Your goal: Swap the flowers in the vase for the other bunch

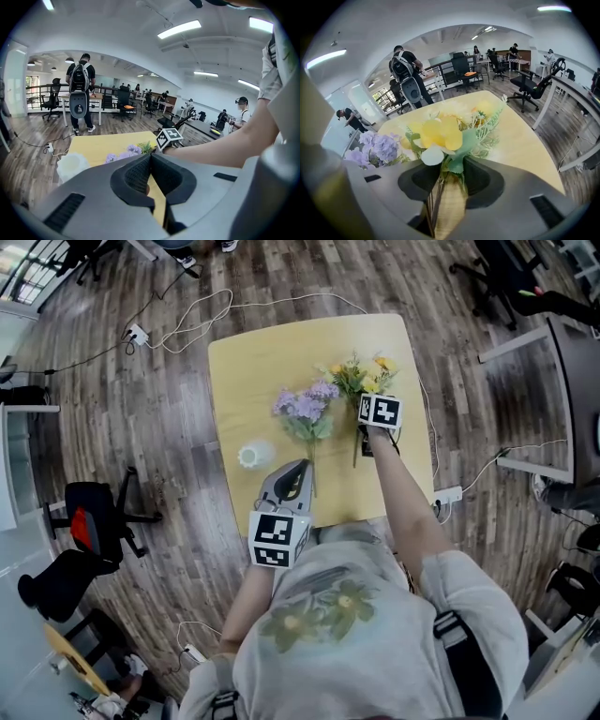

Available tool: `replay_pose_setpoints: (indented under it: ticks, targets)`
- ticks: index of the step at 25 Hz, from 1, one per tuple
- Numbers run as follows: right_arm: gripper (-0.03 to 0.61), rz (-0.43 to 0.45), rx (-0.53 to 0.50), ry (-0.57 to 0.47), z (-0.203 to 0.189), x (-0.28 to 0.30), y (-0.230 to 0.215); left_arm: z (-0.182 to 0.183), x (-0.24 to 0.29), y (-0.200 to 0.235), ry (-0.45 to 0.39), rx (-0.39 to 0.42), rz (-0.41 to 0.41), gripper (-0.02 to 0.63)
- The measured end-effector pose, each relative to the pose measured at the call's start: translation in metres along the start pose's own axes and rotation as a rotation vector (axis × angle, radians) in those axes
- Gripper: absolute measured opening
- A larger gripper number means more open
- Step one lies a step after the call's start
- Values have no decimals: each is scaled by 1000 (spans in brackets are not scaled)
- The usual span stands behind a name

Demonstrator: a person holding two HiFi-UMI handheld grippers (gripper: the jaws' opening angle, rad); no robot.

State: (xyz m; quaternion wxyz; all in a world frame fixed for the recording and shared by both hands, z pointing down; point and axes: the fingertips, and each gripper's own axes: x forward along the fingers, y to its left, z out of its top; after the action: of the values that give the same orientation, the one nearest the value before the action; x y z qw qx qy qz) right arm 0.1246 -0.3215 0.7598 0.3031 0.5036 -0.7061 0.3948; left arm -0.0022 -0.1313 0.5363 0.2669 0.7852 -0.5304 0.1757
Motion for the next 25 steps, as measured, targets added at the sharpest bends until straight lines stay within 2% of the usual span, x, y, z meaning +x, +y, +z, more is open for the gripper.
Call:
replay_pose_setpoints:
  ticks: [3,7,18,25]
  targets:
    - [140,45,-1,14,-1,-1,3,1,0,3,-5,-2,7,15]
    - [94,56,-25,-15,1,-11,3,5,-2,3,-11,2,14,15]
    - [83,52,-7,-145,22,-59,4,9,-21,16,-37,7,24,15]
    - [83,51,-13,-316,53,-113,8,11,-44,21,-71,10,35,15]
